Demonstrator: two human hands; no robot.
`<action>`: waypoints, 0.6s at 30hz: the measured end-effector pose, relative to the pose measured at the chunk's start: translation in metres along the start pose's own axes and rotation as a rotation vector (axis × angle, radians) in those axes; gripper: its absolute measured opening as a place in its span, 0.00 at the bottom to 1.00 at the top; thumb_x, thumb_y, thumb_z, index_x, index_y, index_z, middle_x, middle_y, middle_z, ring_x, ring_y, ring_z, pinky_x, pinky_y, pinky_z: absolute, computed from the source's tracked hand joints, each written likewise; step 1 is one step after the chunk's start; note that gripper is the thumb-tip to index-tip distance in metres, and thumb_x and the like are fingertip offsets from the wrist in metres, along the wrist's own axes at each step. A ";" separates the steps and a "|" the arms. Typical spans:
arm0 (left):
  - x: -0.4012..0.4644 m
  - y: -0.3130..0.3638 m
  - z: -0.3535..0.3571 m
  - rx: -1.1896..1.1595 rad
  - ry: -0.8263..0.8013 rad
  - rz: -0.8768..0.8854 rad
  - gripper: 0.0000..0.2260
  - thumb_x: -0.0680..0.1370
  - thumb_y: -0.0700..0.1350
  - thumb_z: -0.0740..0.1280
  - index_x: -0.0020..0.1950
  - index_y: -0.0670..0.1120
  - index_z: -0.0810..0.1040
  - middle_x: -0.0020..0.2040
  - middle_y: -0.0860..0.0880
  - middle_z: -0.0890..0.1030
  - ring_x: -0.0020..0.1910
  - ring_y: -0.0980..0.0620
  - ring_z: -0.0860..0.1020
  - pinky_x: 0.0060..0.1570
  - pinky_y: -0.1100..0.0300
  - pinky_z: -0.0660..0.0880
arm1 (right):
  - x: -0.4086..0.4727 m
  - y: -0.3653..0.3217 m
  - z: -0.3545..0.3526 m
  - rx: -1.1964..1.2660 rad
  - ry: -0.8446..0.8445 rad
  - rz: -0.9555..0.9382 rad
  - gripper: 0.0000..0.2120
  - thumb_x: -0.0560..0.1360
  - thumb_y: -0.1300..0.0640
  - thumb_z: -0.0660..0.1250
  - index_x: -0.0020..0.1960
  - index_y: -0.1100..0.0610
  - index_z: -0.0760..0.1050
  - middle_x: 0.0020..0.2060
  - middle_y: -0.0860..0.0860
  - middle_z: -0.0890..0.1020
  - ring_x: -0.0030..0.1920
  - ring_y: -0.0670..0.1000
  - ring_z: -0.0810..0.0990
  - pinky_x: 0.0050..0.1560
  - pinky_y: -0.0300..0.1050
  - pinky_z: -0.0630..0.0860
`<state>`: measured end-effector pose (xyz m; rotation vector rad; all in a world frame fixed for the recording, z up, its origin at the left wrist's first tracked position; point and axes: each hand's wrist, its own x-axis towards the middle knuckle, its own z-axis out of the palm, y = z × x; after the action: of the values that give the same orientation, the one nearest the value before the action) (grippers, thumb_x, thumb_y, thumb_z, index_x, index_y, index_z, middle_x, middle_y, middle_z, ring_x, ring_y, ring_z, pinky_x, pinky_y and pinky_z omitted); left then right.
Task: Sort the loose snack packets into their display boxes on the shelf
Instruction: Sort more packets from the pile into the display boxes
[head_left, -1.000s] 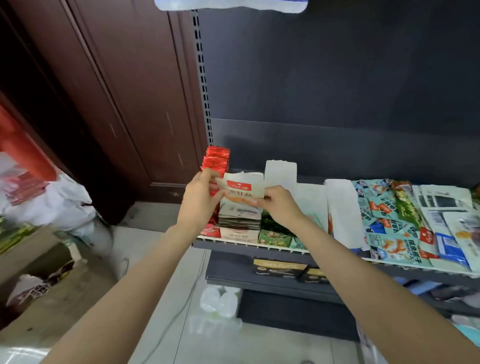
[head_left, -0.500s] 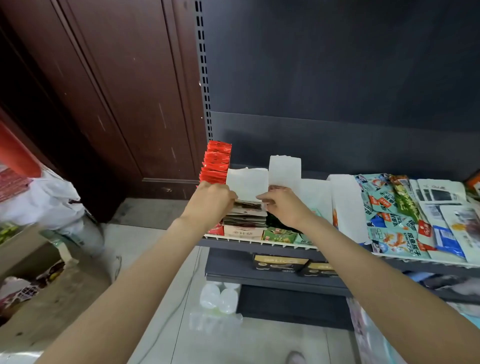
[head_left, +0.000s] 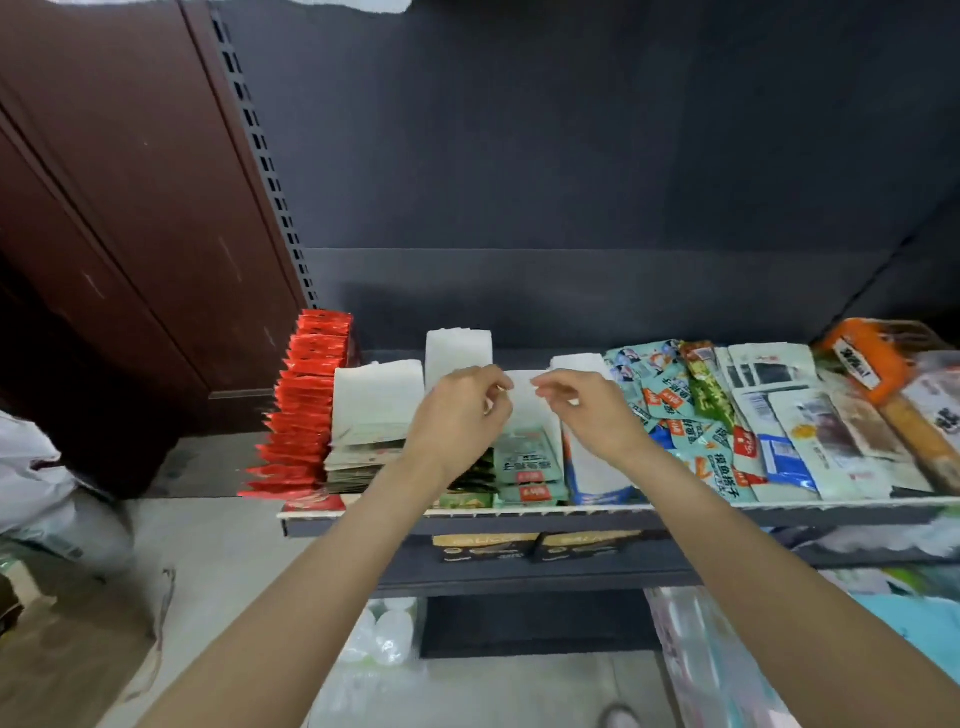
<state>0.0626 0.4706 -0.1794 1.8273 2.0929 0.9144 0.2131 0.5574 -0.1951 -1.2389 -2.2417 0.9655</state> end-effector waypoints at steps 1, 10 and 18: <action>0.008 0.019 0.015 -0.011 -0.001 0.009 0.10 0.77 0.45 0.61 0.56 0.49 0.78 0.49 0.52 0.80 0.48 0.53 0.76 0.50 0.56 0.74 | -0.001 0.017 -0.014 0.010 0.048 0.033 0.15 0.77 0.67 0.60 0.58 0.56 0.78 0.52 0.52 0.82 0.52 0.48 0.79 0.60 0.40 0.72; 0.087 0.148 0.193 0.090 -0.304 -0.036 0.20 0.79 0.45 0.60 0.70 0.40 0.65 0.67 0.41 0.69 0.67 0.43 0.67 0.65 0.52 0.66 | -0.011 0.204 -0.134 -0.295 0.127 0.411 0.27 0.76 0.59 0.64 0.73 0.59 0.61 0.70 0.59 0.65 0.71 0.59 0.63 0.67 0.49 0.63; 0.110 0.156 0.294 0.173 -0.643 -0.232 0.33 0.80 0.50 0.61 0.78 0.46 0.44 0.78 0.47 0.44 0.77 0.48 0.45 0.74 0.57 0.47 | -0.012 0.292 -0.162 -0.550 -0.038 0.419 0.36 0.78 0.58 0.64 0.77 0.59 0.45 0.76 0.60 0.47 0.76 0.58 0.45 0.74 0.52 0.54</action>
<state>0.3261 0.6707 -0.2944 1.6097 1.9312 0.0620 0.4884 0.7155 -0.2992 -1.9980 -2.4152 0.5031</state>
